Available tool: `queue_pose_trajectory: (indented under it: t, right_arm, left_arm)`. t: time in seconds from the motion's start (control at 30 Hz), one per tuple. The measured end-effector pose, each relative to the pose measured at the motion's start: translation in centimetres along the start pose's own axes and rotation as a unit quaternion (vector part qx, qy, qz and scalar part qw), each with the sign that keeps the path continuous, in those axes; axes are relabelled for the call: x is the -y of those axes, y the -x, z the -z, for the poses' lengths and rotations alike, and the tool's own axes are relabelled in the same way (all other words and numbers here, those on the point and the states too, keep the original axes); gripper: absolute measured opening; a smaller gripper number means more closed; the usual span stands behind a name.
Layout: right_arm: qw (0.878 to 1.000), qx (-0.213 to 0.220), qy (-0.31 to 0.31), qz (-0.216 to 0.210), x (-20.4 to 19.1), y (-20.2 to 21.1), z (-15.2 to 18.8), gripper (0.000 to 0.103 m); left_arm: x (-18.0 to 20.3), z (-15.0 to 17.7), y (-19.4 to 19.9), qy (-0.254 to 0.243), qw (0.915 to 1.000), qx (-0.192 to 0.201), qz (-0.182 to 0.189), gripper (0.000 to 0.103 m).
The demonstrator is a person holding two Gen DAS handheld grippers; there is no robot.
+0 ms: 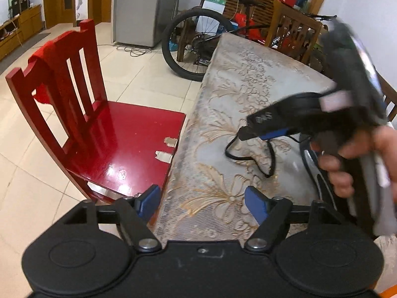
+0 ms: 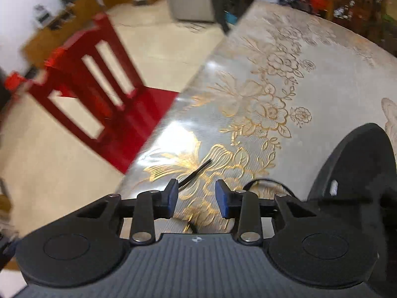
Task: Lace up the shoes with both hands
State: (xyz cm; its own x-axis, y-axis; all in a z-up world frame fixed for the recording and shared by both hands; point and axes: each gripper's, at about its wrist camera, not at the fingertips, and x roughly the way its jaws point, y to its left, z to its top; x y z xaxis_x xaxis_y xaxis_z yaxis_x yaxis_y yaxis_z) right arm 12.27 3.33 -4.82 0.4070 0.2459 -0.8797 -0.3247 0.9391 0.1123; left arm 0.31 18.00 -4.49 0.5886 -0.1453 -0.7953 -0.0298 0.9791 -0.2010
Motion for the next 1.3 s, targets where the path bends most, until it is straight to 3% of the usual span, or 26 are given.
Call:
queue_pose_trajectory:
  t: [0.1, 0.17, 0.23, 0.33, 0.43, 0.53, 0.67, 0.8, 0.87, 0.93, 1.03, 1.13, 1.2, 1.23, 1.3]
  right_arm:
    - [1.000, -0.009, 0.019, 0.023, -1.6, -1.2, -0.1, 0.035]
    - [0.999, 0.004, 0.040, 0.037, -2.4, -1.3, 0.1, 0.006]
    - [0.999, 0.012, 0.034, 0.038, -2.2, -1.1, 0.1, 0.002]
    - [0.998, 0.039, -0.029, -0.030, 0.4, 0.9, 0.4, 0.000]
    - [0.984, 0.099, -0.091, -0.120, 3.5, 5.3, 1.4, 0.000]
    - [0.967, 0.150, -0.124, -0.163, 5.9, 9.9, 2.5, 0.000]
    - [0.964, 0.193, -0.115, -0.142, 6.8, 14.8, 3.7, 0.000]
    - [0.958, 0.222, -0.121, -0.136, 7.6, 18.1, 5.2, 0.001]
    - [0.954, 0.238, -0.122, -0.134, 8.1, 19.2, 5.8, 0.001]
    - [0.953, 0.248, -0.117, -0.130, 8.4, 19.7, 6.4, 0.001]
    - [0.952, 0.259, -0.114, -0.119, 8.5, 19.2, 6.6, 0.001]
    - [0.951, 0.268, -0.112, -0.108, 9.2, 19.3, 7.0, 0.004]
    - [0.949, 0.278, -0.127, -0.081, 10.5, 19.7, 7.5, 0.022]
    - [0.947, 0.283, -0.137, -0.066, 11.3, 19.9, 7.8, 0.039]
    - [0.945, 0.292, -0.146, -0.007, 13.3, 19.9, 8.5, 0.042]
  left_arm:
    - [-1.5, 0.0, -0.3, 0.004, 1.0000, 0.003, 0.007, 0.073]
    - [-2.2, -0.2, -0.6, 0.001, 1.0000, 0.005, 0.008, 0.073]
    - [-2.7, -0.6, -0.9, -0.001, 0.9999, 0.004, 0.012, 0.074]
    - [-3.0, -1.7, -1.3, -0.010, 0.9997, 0.011, 0.020, 0.075]
    - [-2.2, -3.1, -1.7, -0.037, 0.9965, 0.038, 0.065, 0.075]
    - [-0.2, -4.6, -2.0, -0.091, 0.9859, 0.071, 0.121, 0.075]
    - [3.7, -6.3, -1.0, -0.155, 0.9588, 0.139, 0.193, 0.071]
    - [6.5, -7.4, -1.0, -0.185, 0.9363, 0.157, 0.253, 0.047]
    - [7.8, -7.7, -1.3, -0.200, 0.9326, 0.156, 0.257, 0.038]
    - [8.6, -7.8, -1.3, -0.204, 0.9283, 0.159, 0.267, 0.012]
    - [9.4, -8.0, -0.9, -0.198, 0.9209, 0.157, 0.297, 0.002]
    - [9.6, -8.2, -0.3, -0.179, 0.9224, 0.158, 0.303, 0.002]
    - [9.1, -8.6, 0.2, -0.153, 0.9262, 0.158, 0.306, 0.002]
    - [8.8, -8.8, 0.6, -0.143, 0.9284, 0.161, 0.303, 0.002]
    - [8.4, -9.2, 1.4, -0.130, 0.9331, 0.169, 0.290, 0.002]
